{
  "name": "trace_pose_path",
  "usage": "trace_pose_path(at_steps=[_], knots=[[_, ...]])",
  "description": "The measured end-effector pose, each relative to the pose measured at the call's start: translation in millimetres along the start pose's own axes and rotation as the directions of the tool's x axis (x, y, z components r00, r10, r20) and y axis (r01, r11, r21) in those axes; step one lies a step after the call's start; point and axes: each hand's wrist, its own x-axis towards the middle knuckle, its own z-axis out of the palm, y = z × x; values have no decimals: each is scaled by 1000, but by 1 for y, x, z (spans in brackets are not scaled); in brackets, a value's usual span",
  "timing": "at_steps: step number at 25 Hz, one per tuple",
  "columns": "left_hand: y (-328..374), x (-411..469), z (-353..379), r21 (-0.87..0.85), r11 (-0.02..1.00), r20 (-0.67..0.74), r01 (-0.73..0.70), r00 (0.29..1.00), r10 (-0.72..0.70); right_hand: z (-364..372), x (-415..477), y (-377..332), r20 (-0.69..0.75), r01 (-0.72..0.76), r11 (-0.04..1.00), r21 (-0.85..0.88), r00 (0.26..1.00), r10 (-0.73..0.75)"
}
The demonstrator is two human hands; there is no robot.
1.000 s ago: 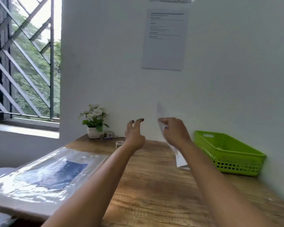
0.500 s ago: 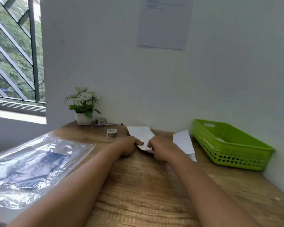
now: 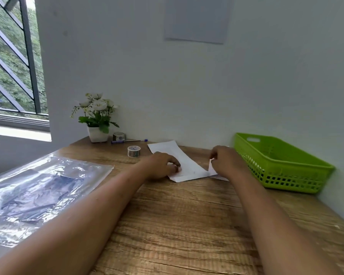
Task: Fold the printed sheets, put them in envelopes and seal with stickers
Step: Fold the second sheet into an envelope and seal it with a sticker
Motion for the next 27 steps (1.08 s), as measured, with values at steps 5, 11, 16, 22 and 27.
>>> trace_pose_path(at_steps=[5,11,16,22,27], knots=[[10,-8,1,94,995,76,13,997,-20,18,-2,18,248,-291,941,-174,912,327],[21,-14,-1,270,956,-2,-115,993,120,9,3,18,251,-360,926,112,912,324],[29,-16,-4,407,894,27,-187,981,193,14,6,18,28,-316,847,427,941,337],[31,-15,4,657,700,-59,-281,906,420,5,5,9,-14,-253,610,751,918,397],[31,-16,0,717,681,-185,-150,900,394,10,9,16,-50,-263,781,566,935,352]])
